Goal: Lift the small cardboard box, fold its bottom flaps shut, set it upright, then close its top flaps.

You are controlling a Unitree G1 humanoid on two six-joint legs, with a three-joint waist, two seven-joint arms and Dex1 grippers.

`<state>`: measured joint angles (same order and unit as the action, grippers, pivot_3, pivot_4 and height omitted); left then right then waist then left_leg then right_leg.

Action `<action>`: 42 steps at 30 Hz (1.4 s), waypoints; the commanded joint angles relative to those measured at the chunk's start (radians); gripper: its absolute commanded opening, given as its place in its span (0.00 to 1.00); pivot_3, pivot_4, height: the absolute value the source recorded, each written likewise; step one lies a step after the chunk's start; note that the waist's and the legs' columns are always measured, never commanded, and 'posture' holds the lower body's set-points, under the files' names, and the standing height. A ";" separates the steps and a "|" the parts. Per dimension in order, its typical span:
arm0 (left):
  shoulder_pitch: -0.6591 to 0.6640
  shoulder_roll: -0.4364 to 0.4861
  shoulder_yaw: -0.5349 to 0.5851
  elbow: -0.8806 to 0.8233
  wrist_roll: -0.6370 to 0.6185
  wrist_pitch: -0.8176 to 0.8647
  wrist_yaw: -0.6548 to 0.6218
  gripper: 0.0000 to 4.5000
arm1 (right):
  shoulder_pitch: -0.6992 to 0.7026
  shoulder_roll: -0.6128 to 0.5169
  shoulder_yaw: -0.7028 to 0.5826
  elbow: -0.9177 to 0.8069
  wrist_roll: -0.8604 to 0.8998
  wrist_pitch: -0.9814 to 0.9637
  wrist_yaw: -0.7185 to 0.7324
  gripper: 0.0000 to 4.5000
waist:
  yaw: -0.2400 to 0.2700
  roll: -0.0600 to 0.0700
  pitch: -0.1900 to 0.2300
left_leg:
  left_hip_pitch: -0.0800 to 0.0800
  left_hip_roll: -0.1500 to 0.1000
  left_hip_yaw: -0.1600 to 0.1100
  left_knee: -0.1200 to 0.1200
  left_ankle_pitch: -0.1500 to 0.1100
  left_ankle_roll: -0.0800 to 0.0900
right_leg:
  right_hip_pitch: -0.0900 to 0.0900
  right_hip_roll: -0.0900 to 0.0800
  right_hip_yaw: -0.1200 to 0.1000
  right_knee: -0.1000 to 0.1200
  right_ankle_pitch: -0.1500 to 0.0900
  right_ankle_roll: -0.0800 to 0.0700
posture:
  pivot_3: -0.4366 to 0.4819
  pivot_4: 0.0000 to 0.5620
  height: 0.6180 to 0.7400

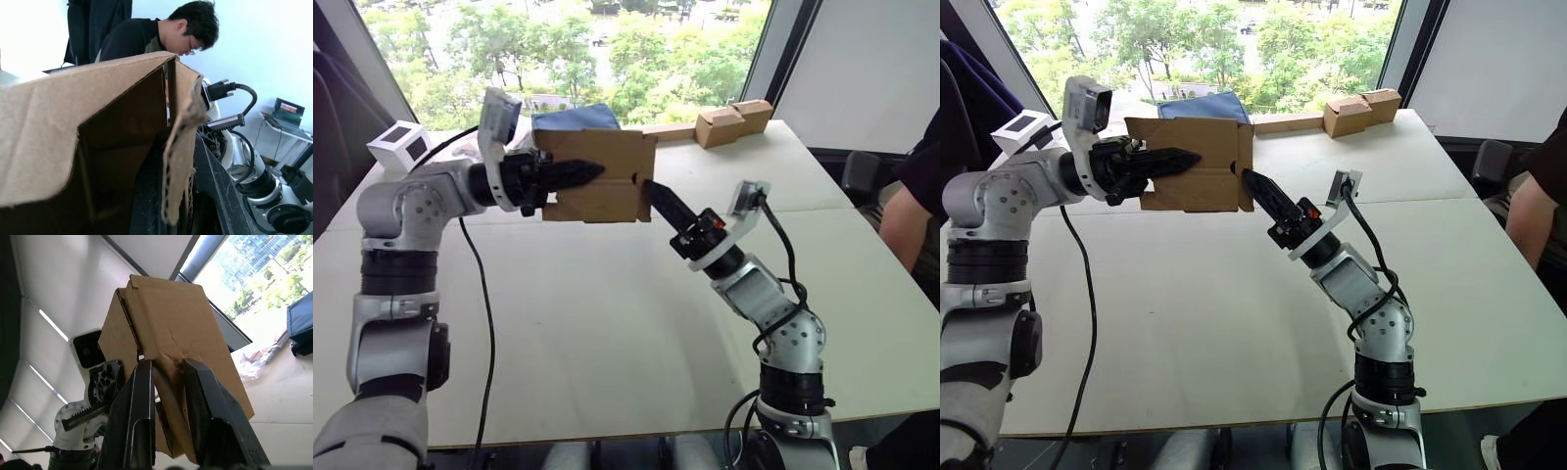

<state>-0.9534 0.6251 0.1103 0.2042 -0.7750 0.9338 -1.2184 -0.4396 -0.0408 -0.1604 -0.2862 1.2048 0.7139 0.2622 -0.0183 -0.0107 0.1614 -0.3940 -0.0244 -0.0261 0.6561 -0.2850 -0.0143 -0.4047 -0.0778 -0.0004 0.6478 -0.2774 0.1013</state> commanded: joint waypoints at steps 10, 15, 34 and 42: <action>-0.017 -0.007 0.006 -0.013 -0.002 -0.025 -0.003 0.00 | -0.012 0.067 0.090 -0.061 0.076 0.020 -0.036 0.20 | 0.000 0.000 0.000 | 0.000 0.000 0.000 0.000 0.000 0.000 | 0.000 0.000 0.000 0.000 0.000 0.000 | 0.48 0.27 1.00; -0.020 -0.012 0.009 -0.010 -0.002 -0.026 0.004 0.00 | -0.001 0.062 0.116 -0.069 0.047 0.013 -0.026 0.20 | 0.000 0.000 0.000 | 0.000 0.000 0.000 0.000 0.000 0.000 | 0.000 0.000 0.000 0.000 0.000 0.000 | 0.48 0.27 1.00; -0.034 -0.001 0.024 0.017 -0.004 -0.029 0.003 0.00 | 0.068 -0.108 -0.010 -0.105 0.128 -0.007 0.017 0.20 | 0.001 0.000 0.000 | 0.000 0.000 0.000 0.000 0.000 0.000 | 0.000 0.000 0.000 0.000 0.000 0.000 | 0.48 0.27 1.00; -0.042 0.003 0.032 0.021 -0.010 -0.026 0.002 0.00 | 0.082 -0.170 -0.061 -0.112 0.156 -0.009 0.022 0.20 | 0.002 0.000 0.000 | 0.000 0.000 0.000 0.000 0.000 0.000 | 0.000 0.000 0.000 0.000 0.000 0.000 | 0.48 0.27 1.00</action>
<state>-0.9590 0.6198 0.1111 0.2347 -0.7727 0.9231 -1.2153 -0.3610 -0.1866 -0.1792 -0.3579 1.3219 0.7124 0.2732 -0.0158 -0.0107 0.1614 -0.3941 -0.0245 -0.0260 0.6562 -0.2851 -0.0141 -0.4044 -0.0778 -0.0004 0.6478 -0.2774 0.1013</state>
